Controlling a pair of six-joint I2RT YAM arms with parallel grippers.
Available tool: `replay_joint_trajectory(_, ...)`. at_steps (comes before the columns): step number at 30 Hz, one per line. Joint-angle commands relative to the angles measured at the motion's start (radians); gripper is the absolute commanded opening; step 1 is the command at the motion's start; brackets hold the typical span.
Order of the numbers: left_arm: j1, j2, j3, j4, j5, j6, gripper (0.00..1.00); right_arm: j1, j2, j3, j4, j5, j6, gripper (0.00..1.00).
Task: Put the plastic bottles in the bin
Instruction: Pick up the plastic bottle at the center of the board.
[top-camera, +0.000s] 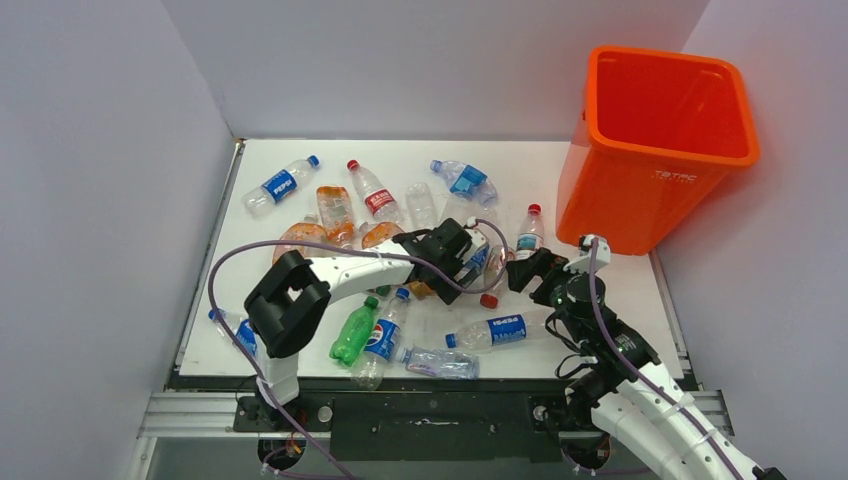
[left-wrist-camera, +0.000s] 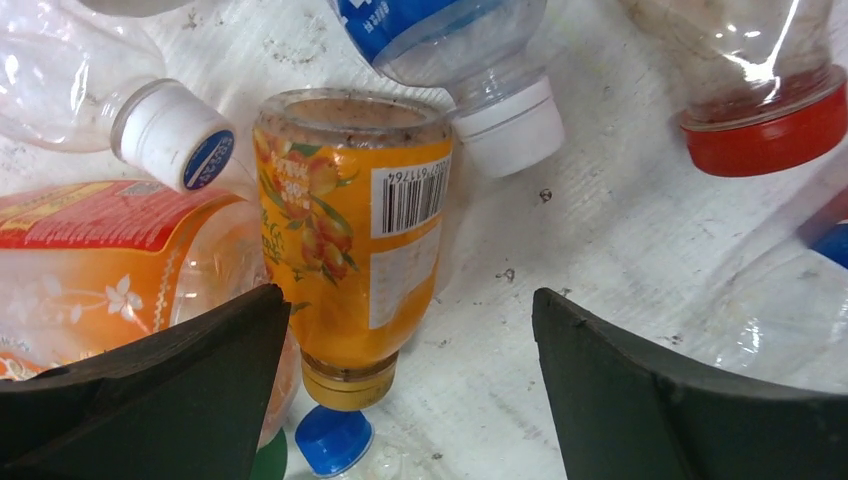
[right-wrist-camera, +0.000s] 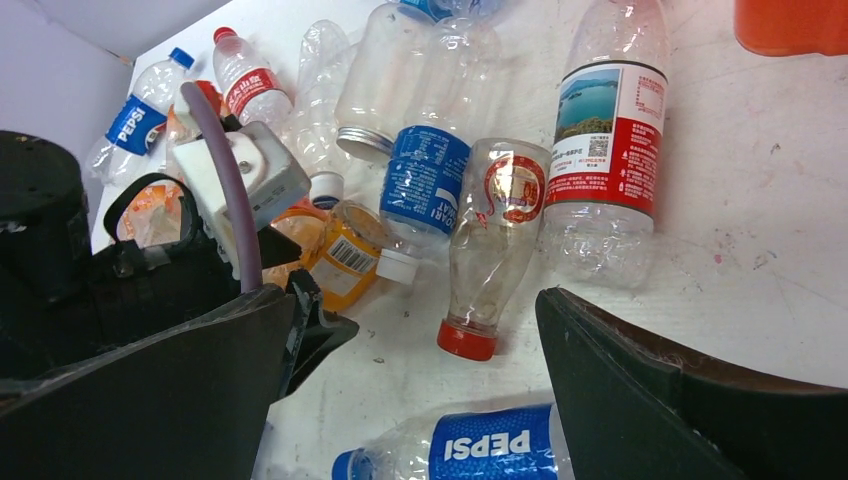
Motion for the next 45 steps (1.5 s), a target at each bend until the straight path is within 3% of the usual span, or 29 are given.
replay_joint_trajectory(1,0.0,0.05,0.103,-0.033,0.004,0.086,0.88,0.001,-0.013,0.051,0.006,-0.013,-0.027,0.96)
replay_joint_trajectory(16,0.003,0.153,0.128,-0.004,-0.006,0.069,0.61,0.001,-0.054,0.134,-0.05,-0.001,-0.065,0.96)
replay_joint_trajectory(21,0.004,0.061,0.103,0.029,-0.003,0.046,0.42,0.0,-0.057,0.155,-0.058,0.001,-0.072,0.96)
replay_joint_trajectory(25,0.026,-0.094,0.049,0.114,0.01,-0.062,0.3,0.001,-0.084,0.177,-0.039,-0.022,-0.115,0.95)
replay_joint_trajectory(29,0.088,-0.31,-0.067,0.243,0.07,-0.227,0.19,0.0,-0.145,0.186,0.028,-0.097,-0.167,0.93)
replay_joint_trajectory(31,0.14,-0.44,-0.17,0.349,0.101,-0.385,0.02,0.0,-0.163,0.176,0.086,-0.189,-0.176,0.93)
replay_joint_trajectory(32,0.168,-0.52,-0.24,0.429,0.117,-0.476,0.0,0.0,-0.164,0.166,0.123,-0.249,-0.173,0.93)
replay_joint_trajectory(37,0.243,-0.838,-0.651,1.002,0.127,-0.895,0.0,0.004,-0.057,0.092,0.369,-0.513,-0.075,0.95)
replay_joint_trajectory(42,0.262,-0.925,-0.781,1.199,0.131,-1.149,0.0,0.033,0.042,0.036,0.59,-0.591,0.017,0.95)
replay_joint_trajectory(45,0.261,-0.915,-0.826,1.315,0.139,-1.273,0.0,0.116,0.139,0.055,0.668,-0.577,0.022,0.95)
